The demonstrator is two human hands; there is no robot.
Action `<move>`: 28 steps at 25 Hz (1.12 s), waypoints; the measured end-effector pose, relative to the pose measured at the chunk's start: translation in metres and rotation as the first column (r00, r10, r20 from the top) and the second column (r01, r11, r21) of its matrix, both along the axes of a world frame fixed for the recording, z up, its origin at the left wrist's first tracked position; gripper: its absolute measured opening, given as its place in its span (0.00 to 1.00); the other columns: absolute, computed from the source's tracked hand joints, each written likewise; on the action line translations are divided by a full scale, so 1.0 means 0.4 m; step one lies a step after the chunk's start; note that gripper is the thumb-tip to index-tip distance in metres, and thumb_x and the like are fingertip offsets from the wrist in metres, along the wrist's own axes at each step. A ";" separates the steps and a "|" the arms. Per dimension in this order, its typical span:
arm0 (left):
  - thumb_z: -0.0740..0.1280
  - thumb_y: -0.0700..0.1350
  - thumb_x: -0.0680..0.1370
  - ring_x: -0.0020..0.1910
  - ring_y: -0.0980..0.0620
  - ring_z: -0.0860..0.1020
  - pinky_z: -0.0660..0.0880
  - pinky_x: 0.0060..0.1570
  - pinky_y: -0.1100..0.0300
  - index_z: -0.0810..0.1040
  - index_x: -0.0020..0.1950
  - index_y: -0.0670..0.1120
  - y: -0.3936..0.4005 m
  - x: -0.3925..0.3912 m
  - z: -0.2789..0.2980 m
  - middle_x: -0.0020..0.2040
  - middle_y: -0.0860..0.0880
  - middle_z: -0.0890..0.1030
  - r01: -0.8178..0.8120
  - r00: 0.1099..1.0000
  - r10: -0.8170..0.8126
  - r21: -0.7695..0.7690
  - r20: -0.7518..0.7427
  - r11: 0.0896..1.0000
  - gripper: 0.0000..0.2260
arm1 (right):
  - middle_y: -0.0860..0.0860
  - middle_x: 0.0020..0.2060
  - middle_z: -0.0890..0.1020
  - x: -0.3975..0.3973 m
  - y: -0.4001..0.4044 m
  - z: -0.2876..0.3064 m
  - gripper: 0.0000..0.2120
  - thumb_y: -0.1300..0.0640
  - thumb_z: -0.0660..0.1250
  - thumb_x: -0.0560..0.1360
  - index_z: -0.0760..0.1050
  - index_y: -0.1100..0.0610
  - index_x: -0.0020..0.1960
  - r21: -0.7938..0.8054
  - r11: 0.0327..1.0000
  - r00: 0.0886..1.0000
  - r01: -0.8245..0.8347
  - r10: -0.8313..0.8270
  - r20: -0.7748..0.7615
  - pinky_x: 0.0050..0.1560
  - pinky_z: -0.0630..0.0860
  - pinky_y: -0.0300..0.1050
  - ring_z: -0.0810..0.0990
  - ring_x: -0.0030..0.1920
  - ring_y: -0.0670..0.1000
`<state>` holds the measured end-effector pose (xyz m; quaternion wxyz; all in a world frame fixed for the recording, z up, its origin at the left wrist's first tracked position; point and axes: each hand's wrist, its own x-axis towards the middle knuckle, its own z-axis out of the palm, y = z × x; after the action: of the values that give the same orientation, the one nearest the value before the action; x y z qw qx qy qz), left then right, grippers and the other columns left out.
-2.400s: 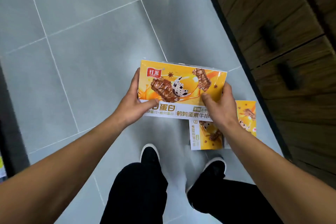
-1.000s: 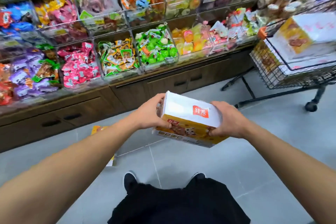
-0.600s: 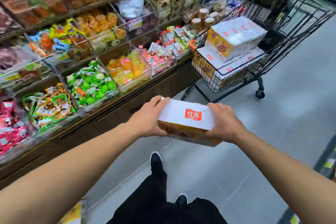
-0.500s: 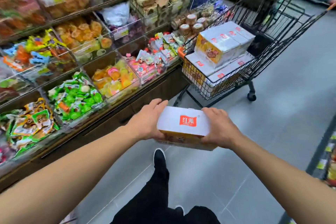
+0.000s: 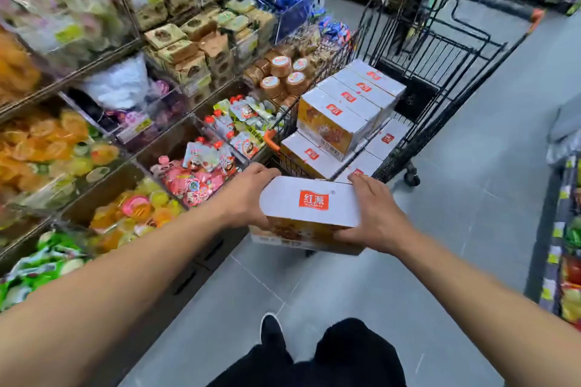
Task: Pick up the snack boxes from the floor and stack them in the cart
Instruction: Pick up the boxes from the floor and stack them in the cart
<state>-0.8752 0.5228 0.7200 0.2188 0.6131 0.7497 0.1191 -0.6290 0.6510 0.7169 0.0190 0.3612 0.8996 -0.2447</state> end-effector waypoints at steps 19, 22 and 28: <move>0.77 0.54 0.60 0.60 0.48 0.70 0.69 0.58 0.57 0.64 0.71 0.49 0.717 -0.256 -0.114 0.61 0.48 0.70 0.037 0.992 -0.054 -0.154 -0.112 0.987 0.43 | 0.53 0.66 0.64 -0.202 0.655 -0.128 0.49 0.48 0.80 0.61 0.57 0.55 0.72 -0.269 0.934 0.970 0.236 -0.244 0.005 0.61 0.70 0.49 0.69 0.65 0.53; 0.76 0.57 0.61 0.60 0.47 0.71 0.73 0.59 0.53 0.63 0.71 0.50 0.766 -0.302 -0.158 0.63 0.48 0.70 0.099 0.984 -0.120 -0.158 -0.131 0.982 0.42 | 0.54 0.66 0.64 -0.234 0.651 -0.148 0.49 0.48 0.80 0.60 0.57 0.56 0.72 -0.280 0.914 0.953 0.293 -0.303 0.009 0.61 0.69 0.48 0.69 0.65 0.55; 0.73 0.59 0.65 0.62 0.45 0.71 0.75 0.59 0.48 0.62 0.73 0.47 0.877 -0.406 -0.263 0.66 0.46 0.68 0.301 0.932 -0.334 -0.209 -0.143 0.930 0.41 | 0.54 0.65 0.64 -0.337 0.593 -0.213 0.48 0.49 0.80 0.62 0.57 0.56 0.73 -0.289 0.803 0.851 0.521 -0.514 0.104 0.59 0.71 0.47 0.71 0.63 0.56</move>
<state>-1.0375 0.8735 0.6147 0.2238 0.7118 0.6644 -0.0422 -0.7636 0.8884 0.6317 0.0167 0.5878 0.7174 -0.3735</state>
